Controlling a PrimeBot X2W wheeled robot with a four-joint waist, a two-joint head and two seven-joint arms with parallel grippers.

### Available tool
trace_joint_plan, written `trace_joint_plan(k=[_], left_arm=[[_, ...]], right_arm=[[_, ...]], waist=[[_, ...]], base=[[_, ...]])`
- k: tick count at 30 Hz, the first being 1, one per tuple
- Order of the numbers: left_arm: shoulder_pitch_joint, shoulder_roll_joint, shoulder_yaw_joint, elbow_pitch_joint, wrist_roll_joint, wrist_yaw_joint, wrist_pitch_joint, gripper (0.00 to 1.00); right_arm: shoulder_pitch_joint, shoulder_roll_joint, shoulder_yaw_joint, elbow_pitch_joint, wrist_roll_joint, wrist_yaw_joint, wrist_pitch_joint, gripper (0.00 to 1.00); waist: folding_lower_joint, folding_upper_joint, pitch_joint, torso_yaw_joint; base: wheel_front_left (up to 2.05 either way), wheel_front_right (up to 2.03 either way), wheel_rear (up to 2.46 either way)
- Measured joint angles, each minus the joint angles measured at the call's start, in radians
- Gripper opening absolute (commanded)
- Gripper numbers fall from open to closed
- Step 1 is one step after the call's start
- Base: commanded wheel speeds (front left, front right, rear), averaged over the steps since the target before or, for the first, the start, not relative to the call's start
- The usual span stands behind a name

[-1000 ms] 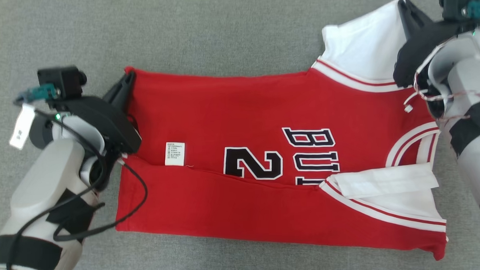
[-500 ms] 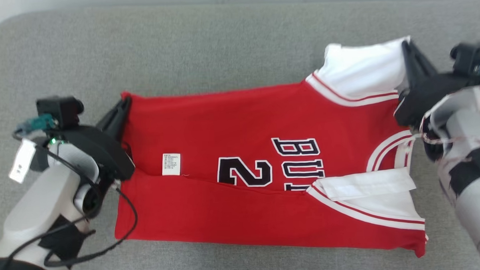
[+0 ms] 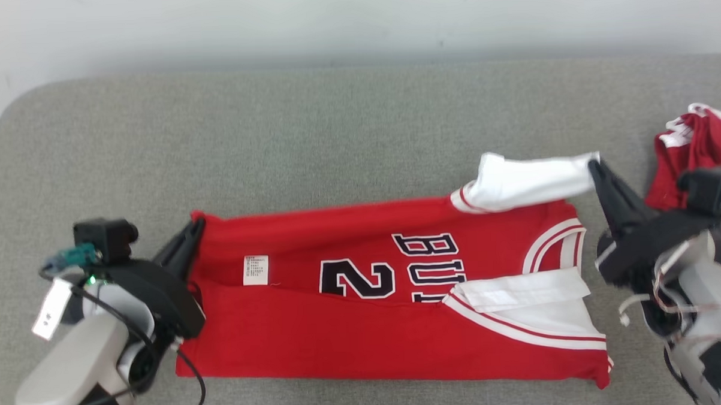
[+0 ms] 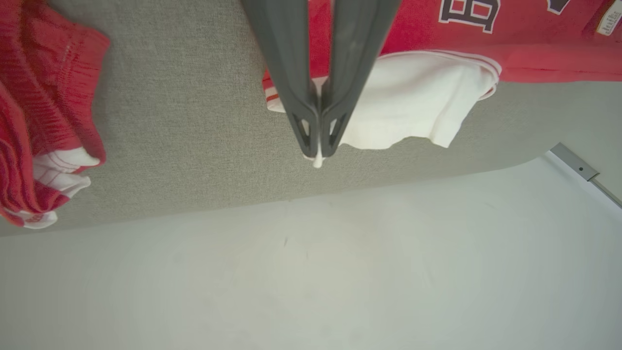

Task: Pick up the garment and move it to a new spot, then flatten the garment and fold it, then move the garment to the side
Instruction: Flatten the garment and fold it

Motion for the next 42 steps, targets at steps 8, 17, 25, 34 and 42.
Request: trace_joint_plan(k=[8,17,25,34,42], left_arm=[[0.084,0.013,-0.039,-0.010,-0.014,0.000,-0.013,0.00],[0.141,0.022,-0.072,-0.034,-0.039,0.000,-0.026,0.00],[0.161,0.008,-0.099,-0.010,-0.039,0.000,-0.034,0.00],[0.182,-0.012,-0.103,0.036,-0.039,0.000,-0.044,1.00],[0.183,-0.021,-0.084,0.051,-0.039,0.017,-0.073,1.00]], right_arm=[[0.176,-0.083,0.064,-0.155,0.153,0.000,0.070,0.00],[0.292,-0.167,0.141,-0.253,0.201,0.000,0.139,0.00],[0.338,-0.184,0.254,-0.250,0.154,0.000,0.228,0.00],[0.336,-0.182,0.235,-0.224,0.137,-0.002,0.223,1.00],[0.350,-0.174,0.156,-0.236,0.216,-0.002,0.156,1.00]], waist=[[0.0001,0.0000,-0.070,-0.014],[0.0001,0.0001,-0.105,-0.020],[0.0002,0.0001,-0.122,-0.017],[0.0002,0.0001,-0.135,-0.019],[0.0002,0.0001,-0.152,-0.013]], base=[[0.00,0.00,0.00],[0.00,0.00,0.00],[0.00,0.00,0.00],[0.00,0.00,0.00],[0.00,0.00,0.00]])
